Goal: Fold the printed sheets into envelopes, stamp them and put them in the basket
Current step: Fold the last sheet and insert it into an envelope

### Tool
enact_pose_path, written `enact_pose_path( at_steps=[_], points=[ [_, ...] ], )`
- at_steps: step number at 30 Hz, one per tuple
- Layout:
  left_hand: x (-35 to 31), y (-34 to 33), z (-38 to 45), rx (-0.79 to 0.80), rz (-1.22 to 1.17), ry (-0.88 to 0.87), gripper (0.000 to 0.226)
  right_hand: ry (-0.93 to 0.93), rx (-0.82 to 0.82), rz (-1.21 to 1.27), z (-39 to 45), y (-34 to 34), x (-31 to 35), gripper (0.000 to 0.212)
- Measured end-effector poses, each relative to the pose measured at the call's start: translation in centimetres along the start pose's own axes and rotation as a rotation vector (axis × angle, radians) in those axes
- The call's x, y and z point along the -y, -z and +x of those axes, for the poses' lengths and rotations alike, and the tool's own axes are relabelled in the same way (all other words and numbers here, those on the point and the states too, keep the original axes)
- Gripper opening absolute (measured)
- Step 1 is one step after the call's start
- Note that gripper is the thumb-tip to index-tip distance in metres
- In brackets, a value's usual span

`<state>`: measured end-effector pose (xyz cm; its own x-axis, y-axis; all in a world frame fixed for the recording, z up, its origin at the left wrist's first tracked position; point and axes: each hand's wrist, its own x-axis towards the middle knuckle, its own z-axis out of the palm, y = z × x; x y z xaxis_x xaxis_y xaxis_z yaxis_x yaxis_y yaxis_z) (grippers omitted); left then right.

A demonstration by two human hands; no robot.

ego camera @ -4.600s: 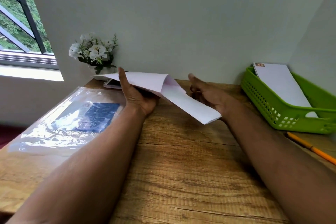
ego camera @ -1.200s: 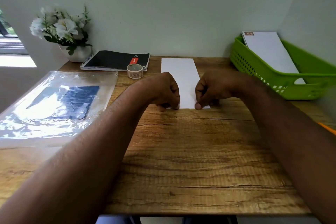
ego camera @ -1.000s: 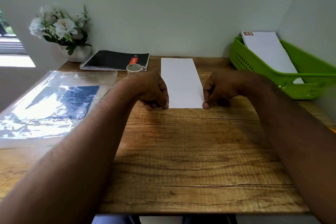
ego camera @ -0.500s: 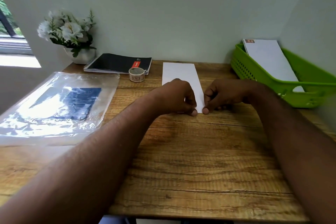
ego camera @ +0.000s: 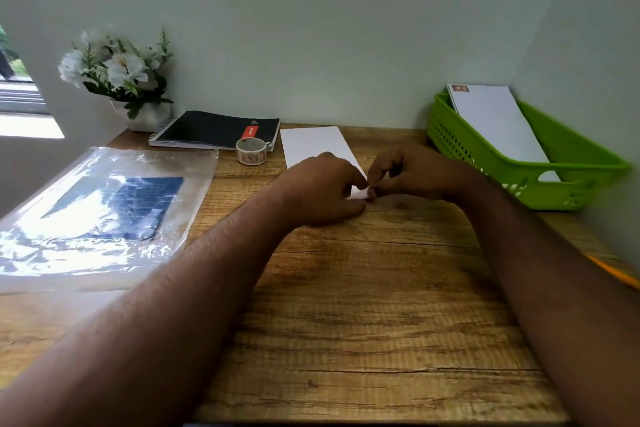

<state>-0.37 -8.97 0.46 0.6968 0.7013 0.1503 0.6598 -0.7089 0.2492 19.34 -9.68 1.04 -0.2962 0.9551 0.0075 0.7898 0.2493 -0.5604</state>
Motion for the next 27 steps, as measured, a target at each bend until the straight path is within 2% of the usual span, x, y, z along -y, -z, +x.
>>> enact_pose_path(
  at_steps=[2,5,7,8,10,11,13,15,16,18,20,21,22,24,25,27],
  points=[
    [0.2,0.2,0.0,-0.094,-0.017,0.025,0.030,0.076,-0.144,0.050,0.0,-0.1,0.4,0.014],
    [0.4,0.8,-0.3,-0.476,-0.240,-0.016,0.016,0.227,-0.516,0.256,0.1,-0.3,1.5,0.015],
    [0.7,1.7,-0.4,-0.741,-0.551,0.006,0.013,0.272,-0.747,0.311,0.1,0.2,1.9,0.028],
    [1.1,2.2,-0.6,-0.835,-0.769,0.026,0.015,0.280,-0.820,0.260,0.1,0.4,1.7,0.034],
    [2.3,2.8,-0.7,-0.926,-1.145,0.126,0.026,0.278,-0.866,0.065,0.1,0.8,0.5,0.044],
    [3.0,2.9,-0.8,-0.913,-1.223,0.241,0.031,0.256,-0.834,-0.014,0.4,0.8,-0.4,0.049],
    [4.5,2.2,-0.9,-0.771,-1.161,0.507,0.040,0.153,-0.694,-0.149,0.8,0.2,-2.3,0.058],
    [5.5,1.0,-0.7,-0.547,-0.901,0.678,0.041,0.019,-0.462,-0.269,1.0,-0.6,-3.6,0.068],
    [6.0,0.4,-0.6,-0.434,-0.695,0.696,0.039,-0.057,-0.322,-0.287,0.8,-0.9,-3.9,0.071],
    [6.7,-0.3,-0.6,-0.247,-0.284,0.665,0.030,-0.166,-0.097,-0.253,0.5,-1.4,-4.0,0.068],
    [6.7,-0.1,-0.8,-0.167,-0.002,0.660,0.026,-0.189,-0.021,-0.239,0.6,-1.6,-4.0,0.062],
    [6.5,0.1,-0.9,-0.192,0.097,0.658,0.025,-0.187,-0.021,-0.244,0.7,-1.6,-3.9,0.061],
    [6.2,0.1,-0.8,-0.258,0.159,0.626,0.025,-0.189,-0.024,-0.258,0.8,-1.7,-3.7,0.061],
    [5.4,-0.2,-0.4,-0.379,0.139,0.463,0.029,-0.208,-0.007,-0.314,1.1,-2.0,-3.5,0.061],
    [4.8,-0.7,-0.1,-0.374,0.081,0.383,0.034,-0.220,0.010,-0.363,1.3,-2.3,-3.4,0.062],
    [3.8,-1.9,0.7,-0.210,-0.001,0.335,0.048,-0.207,0.040,-0.460,1.8,-3.2,-2.8,0.067]
  ],
)
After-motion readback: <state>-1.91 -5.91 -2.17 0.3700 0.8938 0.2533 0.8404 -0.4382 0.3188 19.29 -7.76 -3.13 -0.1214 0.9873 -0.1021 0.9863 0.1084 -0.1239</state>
